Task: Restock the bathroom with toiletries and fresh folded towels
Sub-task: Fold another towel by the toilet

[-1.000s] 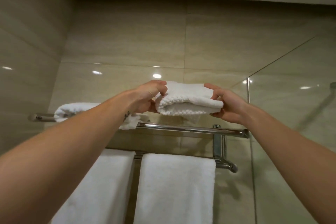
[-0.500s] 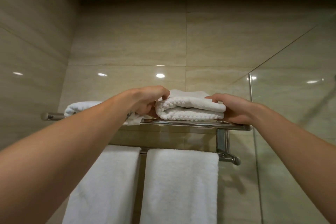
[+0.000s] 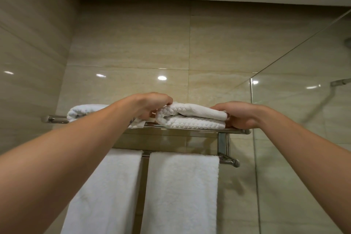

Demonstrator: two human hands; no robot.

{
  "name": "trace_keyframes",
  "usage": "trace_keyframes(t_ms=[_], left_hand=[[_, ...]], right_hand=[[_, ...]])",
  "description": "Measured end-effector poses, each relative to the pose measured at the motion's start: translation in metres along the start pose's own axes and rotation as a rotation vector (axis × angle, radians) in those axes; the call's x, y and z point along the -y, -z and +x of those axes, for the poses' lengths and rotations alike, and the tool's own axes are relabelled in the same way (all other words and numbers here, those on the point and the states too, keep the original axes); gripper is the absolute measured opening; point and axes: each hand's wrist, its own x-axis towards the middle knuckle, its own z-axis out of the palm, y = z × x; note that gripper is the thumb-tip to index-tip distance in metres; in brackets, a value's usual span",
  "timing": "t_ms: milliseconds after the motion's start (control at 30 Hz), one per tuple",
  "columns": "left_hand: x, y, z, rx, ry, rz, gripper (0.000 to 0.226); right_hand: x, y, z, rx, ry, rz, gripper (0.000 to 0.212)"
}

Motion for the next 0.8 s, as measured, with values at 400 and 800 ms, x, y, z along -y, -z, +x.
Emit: trace_keyframes(t_ms=[400, 800], left_hand=[[0.001, 0.011, -0.004, 0.065, -0.143, 0.168, 0.023], [0.004, 0.001, -0.012, -0.034, -0.209, 0.513, 0.038]], right_hand=[[0.015, -0.007, -0.016, -0.065, 0.118, -0.208, 0.034], [0.003, -0.038, -0.025, -0.158, 0.244, -0.572, 0.045]])
